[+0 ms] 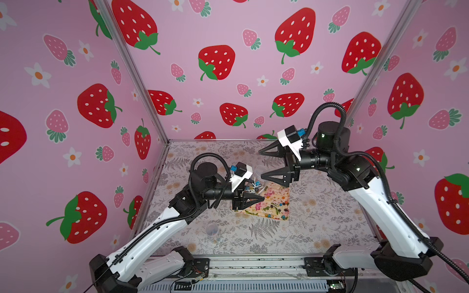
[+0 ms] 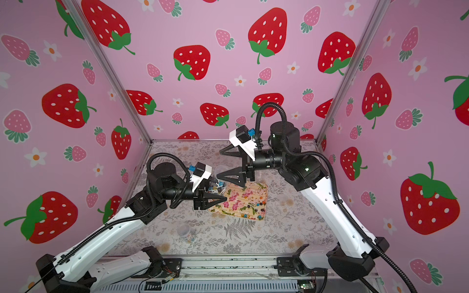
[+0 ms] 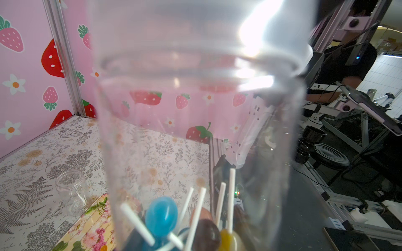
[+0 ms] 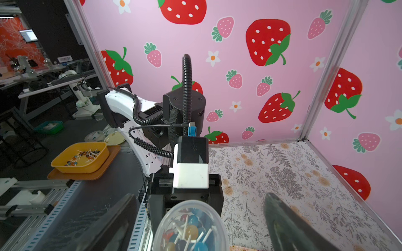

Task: Pour the candies out of the jar
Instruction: Unscrew the lid from the jar.

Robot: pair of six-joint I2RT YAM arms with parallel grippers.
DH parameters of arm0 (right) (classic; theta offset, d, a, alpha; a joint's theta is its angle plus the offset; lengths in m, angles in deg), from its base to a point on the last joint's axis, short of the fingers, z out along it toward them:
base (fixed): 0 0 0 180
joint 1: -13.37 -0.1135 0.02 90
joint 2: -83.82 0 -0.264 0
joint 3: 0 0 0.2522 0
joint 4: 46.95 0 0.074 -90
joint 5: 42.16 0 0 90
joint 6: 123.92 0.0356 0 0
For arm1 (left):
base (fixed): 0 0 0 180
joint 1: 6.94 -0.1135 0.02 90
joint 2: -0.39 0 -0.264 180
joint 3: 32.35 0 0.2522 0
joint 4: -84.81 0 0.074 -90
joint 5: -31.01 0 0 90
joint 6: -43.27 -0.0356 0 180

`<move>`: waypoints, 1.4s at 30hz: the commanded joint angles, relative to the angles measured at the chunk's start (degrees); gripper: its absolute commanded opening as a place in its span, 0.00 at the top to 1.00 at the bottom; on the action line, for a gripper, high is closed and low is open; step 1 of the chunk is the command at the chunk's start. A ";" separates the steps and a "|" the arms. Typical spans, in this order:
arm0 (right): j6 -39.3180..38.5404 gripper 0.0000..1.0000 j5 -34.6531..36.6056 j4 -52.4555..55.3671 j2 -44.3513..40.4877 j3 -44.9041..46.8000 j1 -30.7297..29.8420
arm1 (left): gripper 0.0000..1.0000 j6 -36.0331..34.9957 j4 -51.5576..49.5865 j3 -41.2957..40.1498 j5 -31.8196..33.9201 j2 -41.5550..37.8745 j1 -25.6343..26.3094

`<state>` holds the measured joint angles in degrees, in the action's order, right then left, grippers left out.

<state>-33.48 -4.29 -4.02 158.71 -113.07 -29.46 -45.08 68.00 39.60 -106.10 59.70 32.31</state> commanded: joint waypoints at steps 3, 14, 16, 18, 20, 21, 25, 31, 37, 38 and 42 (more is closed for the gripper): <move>9.92 0.07 7.58 -2.57 -3.07 -1.25 0.09 | 0.54 -0.85 1.30 -0.19 0.78 -1.51 -0.30; 22.79 0.11 24.07 5.09 -4.83 1.22 -1.41 | 0.54 -1.96 -0.28 -0.27 2.29 -1.45 -0.57; 23.84 0.10 24.92 4.86 -5.12 1.96 -2.35 | 0.54 -2.35 -0.64 -0.19 2.57 -1.29 -0.66; 24.49 0.10 26.32 4.80 -5.24 2.35 -4.05 | 0.54 -2.77 -1.24 -0.02 2.79 -1.05 -0.70; 24.64 0.09 27.72 4.93 -5.12 2.54 -5.95 | 0.54 -2.96 -1.43 -0.18 2.90 -0.88 -0.83; 24.52 0.09 28.50 5.21 -4.89 2.46 -6.80 | 0.54 -2.97 -1.43 -0.27 2.91 -0.86 -0.84; 24.14 0.09 30.96 6.80 -3.68 2.28 -8.56 | 0.54 -2.97 -1.37 -0.43 2.98 -0.64 -0.99; 24.24 0.09 31.63 6.79 -2.38 2.39 -9.81 | 0.54 -3.23 -1.78 -0.47 3.18 -0.96 -1.09; 24.04 0.12 31.40 6.81 -1.25 2.19 -10.91 | 0.54 -3.32 -1.87 -0.63 3.09 -1.16 -1.27; 24.01 0.14 31.27 6.84 -1.11 2.19 -11.04 | 0.54 -3.32 -1.87 -0.67 3.11 -1.19 -1.23; 23.83 0.23 31.39 6.99 -1.06 2.41 -11.48 | 0.54 -3.32 -1.85 -0.76 3.10 -1.30 -1.36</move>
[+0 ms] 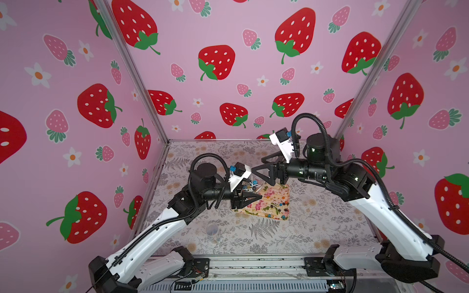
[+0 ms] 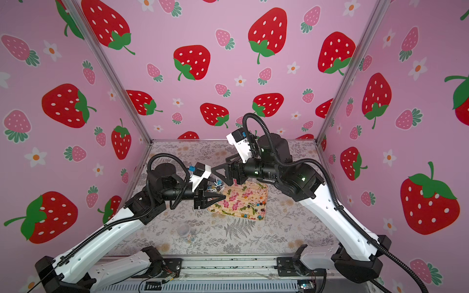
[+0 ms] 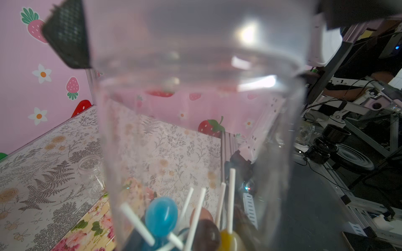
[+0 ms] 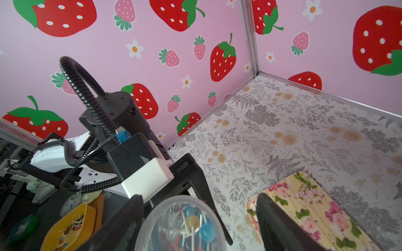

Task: Pour the candies out of the jar
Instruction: Unscrew the lid from the jar.

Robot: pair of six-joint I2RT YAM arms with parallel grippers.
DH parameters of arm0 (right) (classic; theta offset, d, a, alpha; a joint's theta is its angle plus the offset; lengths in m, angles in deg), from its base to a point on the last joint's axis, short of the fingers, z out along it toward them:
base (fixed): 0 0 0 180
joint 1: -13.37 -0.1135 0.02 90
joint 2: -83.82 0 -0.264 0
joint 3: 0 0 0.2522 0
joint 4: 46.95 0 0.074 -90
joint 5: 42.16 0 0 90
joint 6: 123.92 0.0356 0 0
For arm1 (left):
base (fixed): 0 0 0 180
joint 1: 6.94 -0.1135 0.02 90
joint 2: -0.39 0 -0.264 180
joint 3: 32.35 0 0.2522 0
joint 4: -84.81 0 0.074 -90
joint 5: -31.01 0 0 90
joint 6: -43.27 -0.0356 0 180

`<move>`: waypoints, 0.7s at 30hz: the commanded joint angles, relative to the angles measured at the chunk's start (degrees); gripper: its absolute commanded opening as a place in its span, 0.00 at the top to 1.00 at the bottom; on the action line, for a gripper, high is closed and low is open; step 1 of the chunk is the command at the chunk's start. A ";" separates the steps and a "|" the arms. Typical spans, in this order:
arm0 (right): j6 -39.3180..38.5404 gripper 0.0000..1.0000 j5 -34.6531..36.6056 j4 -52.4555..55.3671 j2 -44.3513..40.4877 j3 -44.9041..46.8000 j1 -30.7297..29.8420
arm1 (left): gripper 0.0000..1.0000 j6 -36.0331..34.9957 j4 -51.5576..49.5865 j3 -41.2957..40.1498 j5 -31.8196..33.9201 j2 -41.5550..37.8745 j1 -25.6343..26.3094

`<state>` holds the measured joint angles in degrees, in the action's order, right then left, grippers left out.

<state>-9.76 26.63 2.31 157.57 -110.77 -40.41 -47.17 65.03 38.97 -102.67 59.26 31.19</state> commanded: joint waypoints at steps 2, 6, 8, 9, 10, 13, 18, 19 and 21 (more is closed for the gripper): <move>0.09 0.27 0.58 0.71 0.01 0.32 -0.63 | 0.54 -1.09 1.19 -0.08 -0.39 -0.83 -0.33; 0.09 0.28 0.35 0.47 -0.28 1.16 -0.87 | 0.54 -1.07 1.19 -0.09 -0.52 -0.92 -0.42; 0.05 0.25 0.28 0.34 -0.45 1.46 -0.89 | 0.54 -1.05 1.19 -0.08 -0.48 -0.95 -0.50; 0.00 0.25 0.28 0.26 -0.62 1.64 -0.98 | 0.54 -1.05 1.19 -0.09 -0.50 -0.87 -0.45; -0.04 0.25 0.24 0.17 -0.76 1.80 -0.98 | 0.54 -1.05 1.19 -0.08 -0.46 -0.89 -0.48; -0.28 0.27 0.32 0.12 -0.96 2.07 -0.98 | 0.54 -0.96 1.24 0.01 -0.57 -0.86 -0.60; -0.90 0.41 -0.67 -0.22 -0.89 2.18 -0.98 | 0.54 -0.87 1.36 0.13 -0.68 -0.77 -0.60; -1.23 0.43 -0.91 -0.43 -0.89 2.18 -0.98 | 0.54 -0.87 1.36 0.18 -0.80 -0.77 -0.60; -2.67 0.47 -1.83 -0.73 -0.98 2.10 -0.98 | 0.54 -0.70 1.47 0.25 -1.01 -0.75 -0.67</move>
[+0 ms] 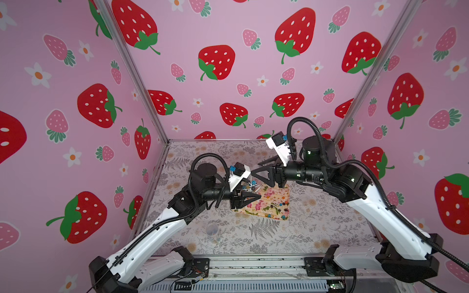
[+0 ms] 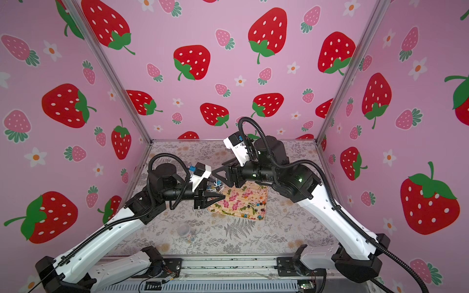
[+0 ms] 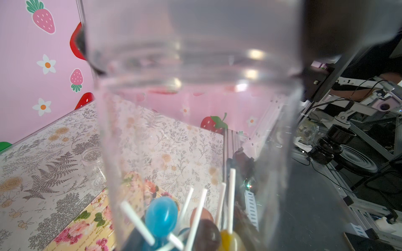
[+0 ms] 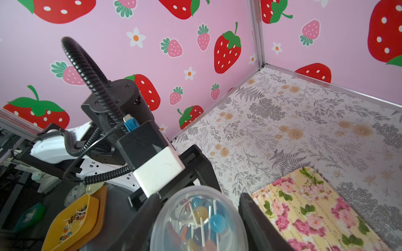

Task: Pour the candies out of the jar
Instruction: Unscrew the lid from the jar.

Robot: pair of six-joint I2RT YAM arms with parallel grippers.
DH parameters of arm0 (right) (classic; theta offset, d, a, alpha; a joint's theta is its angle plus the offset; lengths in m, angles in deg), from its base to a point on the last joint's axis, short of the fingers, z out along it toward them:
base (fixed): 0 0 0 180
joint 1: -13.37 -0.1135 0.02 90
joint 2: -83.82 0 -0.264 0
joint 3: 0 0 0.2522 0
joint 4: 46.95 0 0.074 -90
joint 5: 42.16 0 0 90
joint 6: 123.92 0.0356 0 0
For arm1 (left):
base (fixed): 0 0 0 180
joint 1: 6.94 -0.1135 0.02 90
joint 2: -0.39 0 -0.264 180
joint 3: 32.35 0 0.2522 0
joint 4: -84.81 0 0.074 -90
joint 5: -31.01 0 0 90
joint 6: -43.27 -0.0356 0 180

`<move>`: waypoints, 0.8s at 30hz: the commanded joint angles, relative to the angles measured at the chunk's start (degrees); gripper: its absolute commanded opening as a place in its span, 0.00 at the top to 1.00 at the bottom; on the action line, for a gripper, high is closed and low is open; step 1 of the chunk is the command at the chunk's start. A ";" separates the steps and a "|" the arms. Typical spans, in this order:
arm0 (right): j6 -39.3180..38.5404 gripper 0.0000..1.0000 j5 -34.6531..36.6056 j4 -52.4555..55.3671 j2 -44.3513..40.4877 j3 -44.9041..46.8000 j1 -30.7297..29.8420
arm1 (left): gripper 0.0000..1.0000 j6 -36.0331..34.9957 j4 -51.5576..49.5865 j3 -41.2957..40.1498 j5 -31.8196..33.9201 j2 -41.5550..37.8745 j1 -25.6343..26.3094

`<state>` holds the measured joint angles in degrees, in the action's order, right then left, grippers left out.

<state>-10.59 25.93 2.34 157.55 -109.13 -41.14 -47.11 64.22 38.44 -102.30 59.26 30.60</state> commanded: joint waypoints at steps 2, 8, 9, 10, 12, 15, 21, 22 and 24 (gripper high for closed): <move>-4.25 0.47 -1.96 -0.49 -1.05 -0.10 -0.19 | 0.54 -0.51 2.35 0.88 -1.80 -0.78 -0.09; -14.08 0.47 -11.02 -1.14 -0.87 -2.81 3.58 | 0.54 0.04 2.00 2.44 -5.52 -0.39 -0.09; -16.18 0.47 -14.20 -1.41 -0.74 -3.25 4.44 | 0.54 0.16 1.95 2.84 -6.10 -0.31 -0.10; -18.04 0.47 -16.69 -1.44 -0.54 -3.70 5.16 | 0.54 0.27 1.92 3.13 -6.64 -0.25 -0.10; -22.12 0.47 -22.03 -1.33 -0.11 -4.76 6.86 | 0.54 0.53 1.94 3.75 -8.01 0.02 -0.09; -26.86 0.45 -25.48 -1.27 0.34 -5.79 8.45 | 0.54 0.73 1.54 4.69 -9.61 0.52 -0.09; -30.51 0.45 -31.82 -1.08 2.24 -8.41 10.80 | 0.54 1.35 2.30 4.75 -10.19 0.63 -0.10; -30.77 0.44 -31.96 -1.14 2.37 -8.51 10.90 | 0.54 1.28 2.26 4.75 -10.05 0.55 -0.07; -30.76 0.43 -32.06 -1.15 2.79 -8.65 10.99 | 0.54 1.02 2.58 4.36 -9.62 0.16 -0.10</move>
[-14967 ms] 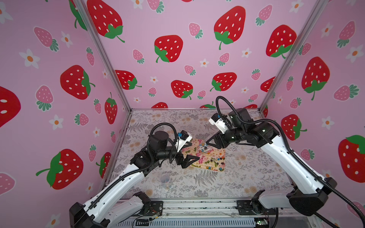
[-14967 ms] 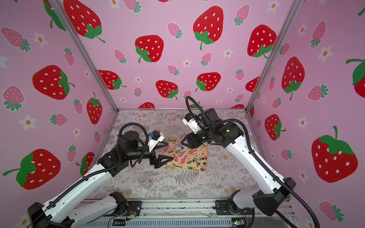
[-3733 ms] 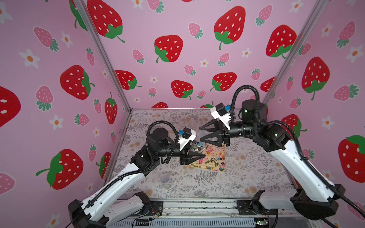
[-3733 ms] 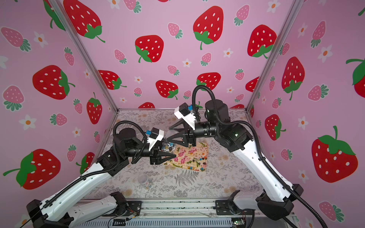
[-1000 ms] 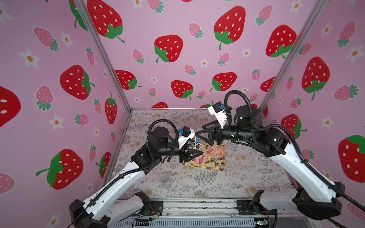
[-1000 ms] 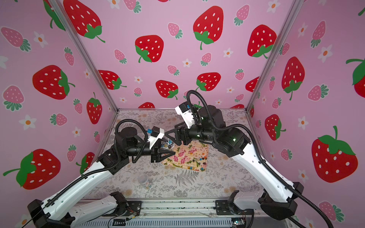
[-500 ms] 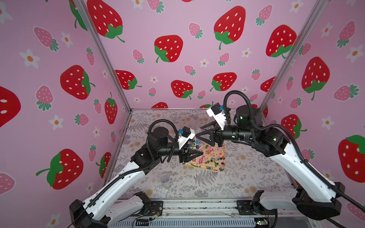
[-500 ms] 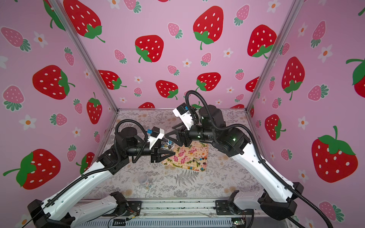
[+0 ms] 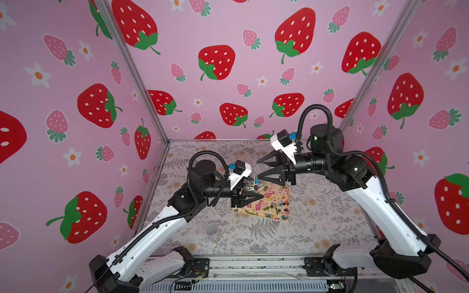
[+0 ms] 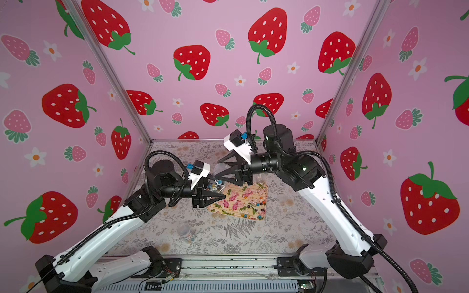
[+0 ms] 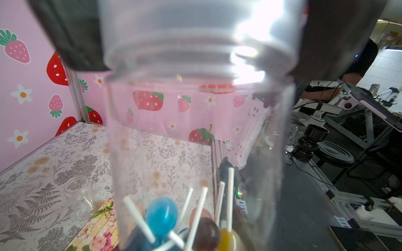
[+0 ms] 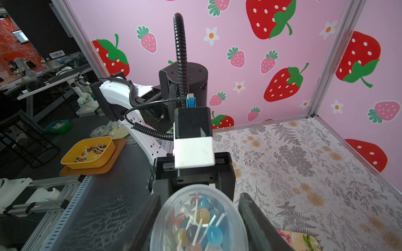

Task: Pour the candies out of the jar
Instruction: Unscrew the lid from the jar.

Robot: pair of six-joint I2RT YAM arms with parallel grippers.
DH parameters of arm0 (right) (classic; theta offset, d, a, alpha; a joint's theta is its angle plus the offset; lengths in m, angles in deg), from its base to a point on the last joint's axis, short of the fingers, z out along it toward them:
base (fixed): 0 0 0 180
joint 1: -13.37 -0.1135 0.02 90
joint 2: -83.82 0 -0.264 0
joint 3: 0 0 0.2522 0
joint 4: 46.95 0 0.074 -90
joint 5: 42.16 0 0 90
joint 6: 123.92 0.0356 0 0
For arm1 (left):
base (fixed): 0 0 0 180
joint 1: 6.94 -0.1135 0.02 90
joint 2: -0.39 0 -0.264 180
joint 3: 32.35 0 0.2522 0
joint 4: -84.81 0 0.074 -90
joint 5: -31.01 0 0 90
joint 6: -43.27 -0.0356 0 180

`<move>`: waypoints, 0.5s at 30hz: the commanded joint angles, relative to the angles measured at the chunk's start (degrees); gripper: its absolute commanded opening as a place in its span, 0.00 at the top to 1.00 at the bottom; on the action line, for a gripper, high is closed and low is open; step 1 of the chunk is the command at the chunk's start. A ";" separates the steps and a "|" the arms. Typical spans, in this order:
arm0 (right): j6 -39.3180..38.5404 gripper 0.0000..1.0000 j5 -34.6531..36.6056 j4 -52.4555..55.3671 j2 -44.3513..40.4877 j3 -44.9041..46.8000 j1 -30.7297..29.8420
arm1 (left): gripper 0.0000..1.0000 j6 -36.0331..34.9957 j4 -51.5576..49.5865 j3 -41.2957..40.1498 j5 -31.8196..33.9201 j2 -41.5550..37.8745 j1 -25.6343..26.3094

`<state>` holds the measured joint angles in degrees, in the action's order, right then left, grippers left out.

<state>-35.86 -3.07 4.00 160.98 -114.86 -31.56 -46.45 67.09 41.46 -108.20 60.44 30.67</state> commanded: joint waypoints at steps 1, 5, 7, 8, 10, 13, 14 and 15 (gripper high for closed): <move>-5.30 0.43 -3.13 -2.77 -0.46 -3.03 1.42 | 0.54 0.26 -0.06 1.13 -3.44 -1.23 -0.12; -4.13 0.43 -3.58 -3.09 -0.39 -2.51 1.42 | 0.54 0.41 1.28 0.34 -2.40 -1.56 -0.12; -3.95 0.42 -3.27 -3.52 -0.90 -1.64 1.42 | 0.54 0.43 1.42 0.33 -2.27 -1.60 -0.16; -3.95 0.42 -3.06 -3.61 -1.18 -1.28 1.42 | 0.54 0.43 1.42 0.33 -2.25 -1.57 -0.12; -3.88 0.40 -3.00 -3.62 -1.48 -0.94 1.40 | 0.54 0.43 1.50 0.33 -1.86 -1.66 -0.16; -3.56 0.37 -2.98 -3.79 -1.91 -0.38 1.42 | 0.54 0.43 1.68 0.20 -1.49 -1.72 -0.16; -3.44 0.36 -2.88 -3.95 -2.08 -0.12 1.47 | 0.54 0.45 1.68 0.15 -1.34 -1.65 -0.16; -3.34 0.31 -2.80 -4.17 -2.31 0.23 1.42 | 0.54 0.45 1.68 0.15 -1.23 -1.63 -0.16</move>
<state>-37.10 -5.06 1.99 160.70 -114.90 -30.40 -46.04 67.15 41.44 -108.13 60.00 30.65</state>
